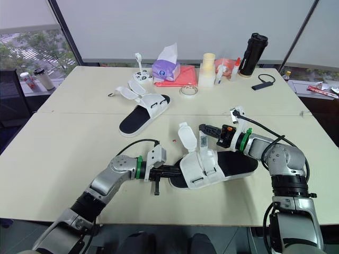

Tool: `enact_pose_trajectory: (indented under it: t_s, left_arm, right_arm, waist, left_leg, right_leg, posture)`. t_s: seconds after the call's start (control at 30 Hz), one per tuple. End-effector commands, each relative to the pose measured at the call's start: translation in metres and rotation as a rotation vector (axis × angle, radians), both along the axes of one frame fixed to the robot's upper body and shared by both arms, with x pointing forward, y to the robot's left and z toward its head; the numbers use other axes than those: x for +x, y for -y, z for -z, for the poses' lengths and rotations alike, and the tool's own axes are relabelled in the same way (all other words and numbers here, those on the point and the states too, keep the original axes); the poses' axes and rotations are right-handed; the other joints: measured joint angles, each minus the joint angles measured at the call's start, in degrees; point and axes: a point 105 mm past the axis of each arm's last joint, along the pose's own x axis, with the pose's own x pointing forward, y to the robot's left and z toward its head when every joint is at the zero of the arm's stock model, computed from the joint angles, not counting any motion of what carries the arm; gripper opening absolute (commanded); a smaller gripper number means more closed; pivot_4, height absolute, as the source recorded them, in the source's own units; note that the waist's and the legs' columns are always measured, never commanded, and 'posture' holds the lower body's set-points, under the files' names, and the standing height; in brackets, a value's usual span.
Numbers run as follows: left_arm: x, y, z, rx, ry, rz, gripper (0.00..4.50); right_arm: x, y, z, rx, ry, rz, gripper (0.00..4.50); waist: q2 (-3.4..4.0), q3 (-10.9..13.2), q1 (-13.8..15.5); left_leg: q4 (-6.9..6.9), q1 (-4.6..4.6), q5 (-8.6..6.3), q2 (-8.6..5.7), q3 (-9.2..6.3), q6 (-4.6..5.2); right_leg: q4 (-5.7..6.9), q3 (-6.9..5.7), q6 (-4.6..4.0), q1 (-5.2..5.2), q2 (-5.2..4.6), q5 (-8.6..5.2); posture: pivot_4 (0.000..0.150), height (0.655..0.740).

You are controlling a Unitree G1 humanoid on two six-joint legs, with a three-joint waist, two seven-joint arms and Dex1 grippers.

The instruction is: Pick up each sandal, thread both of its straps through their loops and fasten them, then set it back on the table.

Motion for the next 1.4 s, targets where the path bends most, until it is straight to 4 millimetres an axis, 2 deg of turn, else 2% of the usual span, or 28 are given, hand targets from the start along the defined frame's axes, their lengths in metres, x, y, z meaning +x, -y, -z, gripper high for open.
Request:
enact_pose_trajectory:
  t_s: [0.03, 0.1, 0.3, 0.47, 0.57, 0.73, 0.8, 0.9, 1.1, 1.23, 1.33, 1.4]
  left_arm:
    - [-0.004, -0.021, 0.050, 0.175, -0.133, -0.084, 0.00]
    - [-0.004, -0.021, 0.049, 0.173, -0.132, -0.086, 0.00]
    - [-0.004, -0.020, 0.049, 0.167, -0.131, -0.089, 0.00]
    - [-0.003, -0.019, 0.049, 0.164, -0.129, -0.095, 0.00]
    - [-0.003, -0.019, 0.049, 0.163, -0.128, -0.098, 0.00]
    - [-0.003, -0.020, 0.048, 0.163, -0.128, -0.100, 0.00]
    - [-0.002, -0.021, 0.048, 0.164, -0.126, -0.100, 0.00]
    - [0.006, -0.024, 0.043, 0.159, -0.095, -0.122, 0.00]
    - [0.038, -0.031, 0.033, 0.171, 0.026, -0.223, 0.00]
    - [0.066, -0.037, 0.028, 0.217, 0.172, -0.311, 0.00]
    - [0.071, -0.030, 0.020, 0.157, 0.149, -0.311, 0.00]
    - [0.067, -0.026, 0.019, 0.141, 0.129, -0.279, 0.00]
  right_arm:
    - [0.008, 0.004, -0.001, -0.077, 0.020, 0.035, 0.07]
    - [0.008, 0.007, 0.017, -0.131, -0.041, 0.050, 0.07]
    - [0.008, 0.016, 0.053, -0.294, -0.171, 0.084, 0.07]
    - [0.007, 0.016, 0.057, -0.334, -0.169, 0.049, 0.07]
    - [0.010, 0.018, 0.055, -0.348, -0.151, 0.063, 0.96]
    - [0.012, 0.020, 0.043, -0.323, -0.108, 0.067, 3.47]
    - [0.014, 0.024, 0.026, -0.292, -0.051, 0.097, 4.48]
    - [0.010, 0.037, -0.001, -0.228, 0.036, 0.147, 4.48]
    - [-0.011, 0.044, -0.024, -0.166, 0.112, 0.125, 4.48]
    - [-0.019, 0.032, -0.034, -0.149, 0.142, 0.052, 4.48]
    - [-0.016, 0.016, -0.036, -0.113, 0.112, -0.001, 4.48]
    - [-0.012, 0.006, -0.036, -0.060, 0.081, -0.019, 4.48]
  waist:
    - [0.04, 0.0, 0.0]
    - [0.10, -0.1, 0.0]
    - [0.14, -0.4, -0.1]
    - [0.03, -0.9, -0.2]
    - [0.04, -0.9, -0.1]
    - [0.02, -0.9, -0.1]
    - [0.04, -0.9, 0.0]
    - [0.10, -0.9, 0.2]
    - [0.13, -0.8, 0.2]
    - [0.13, -0.8, 0.0]
    - [0.13, -0.7, -0.2]
    - [0.14, -0.7, -0.3]
  left_leg:
    - [0.00, 0.00, 0.00, 0.00, 0.00, 0.00]
    - [0.00, 0.00, 0.00, 0.00, 0.00, 0.00]
    - [0.00, 0.04, 0.00, 0.00, 0.01, 0.00]
    - [-0.01, 0.11, -0.01, 0.00, 0.04, -0.01]
    - [-0.05, 0.10, -0.01, 0.00, 0.04, -0.01]
    - [-0.08, 0.08, -0.01, 0.00, 0.05, -0.02]
    - [-0.10, 0.08, -0.01, 0.00, 0.05, -0.02]
    - [-0.11, -0.01, -0.01, 0.00, 0.06, -0.02]
    - [-0.14, -0.02, -0.01, 0.00, 0.07, -0.01]
    - [-0.12, 0.00, 0.05, 0.00, 0.10, 0.09]
    - [-0.12, 0.05, 0.07, 0.01, 0.11, 0.11]
    - [-0.16, 0.01, 0.07, 0.01, 0.14, 0.12]
  right_leg:
    - [0.00, 0.00, 0.00, 0.00, 0.00, 0.00]
    - [0.00, 0.00, 0.00, 0.00, -0.01, 0.00]
    - [-0.01, 0.00, -0.01, 0.04, -0.02, 0.00]
    - [-0.01, -0.23, -0.07, 0.07, -0.20, 0.02]
    - [-0.03, -0.24, -0.07, 0.05, -0.21, 0.02]
    - [-0.07, -0.25, -0.08, 0.04, -0.23, 0.02]
    - [-0.07, -0.25, -0.08, 0.03, -0.23, 0.02]
    - [-0.08, -0.26, -0.08, -0.07, -0.24, 0.02]
    - [-0.13, -0.29, -0.10, -0.05, -0.25, 0.04]
    - [-0.13, -0.31, -0.19, -0.07, -0.27, 0.13]
    - [-0.12, -0.34, -0.06, -0.11, -0.28, 0.24]
    - [-0.10, -0.35, -0.02, -0.26, -0.26, 0.26]
  posture:
    - [0.150, 0.7400]
    - [0.150, 0.7400]
    - [0.150, 0.7400]
    - [0.150, 0.7400]
    - [0.150, 0.7400]
    - [0.150, 0.7400]
    - [0.150, 0.7400]
    - [0.150, 0.7400]
    - [0.150, 0.7400]
    - [0.150, 0.7400]
    - [0.150, 0.7400]
    - [0.150, 0.7400]
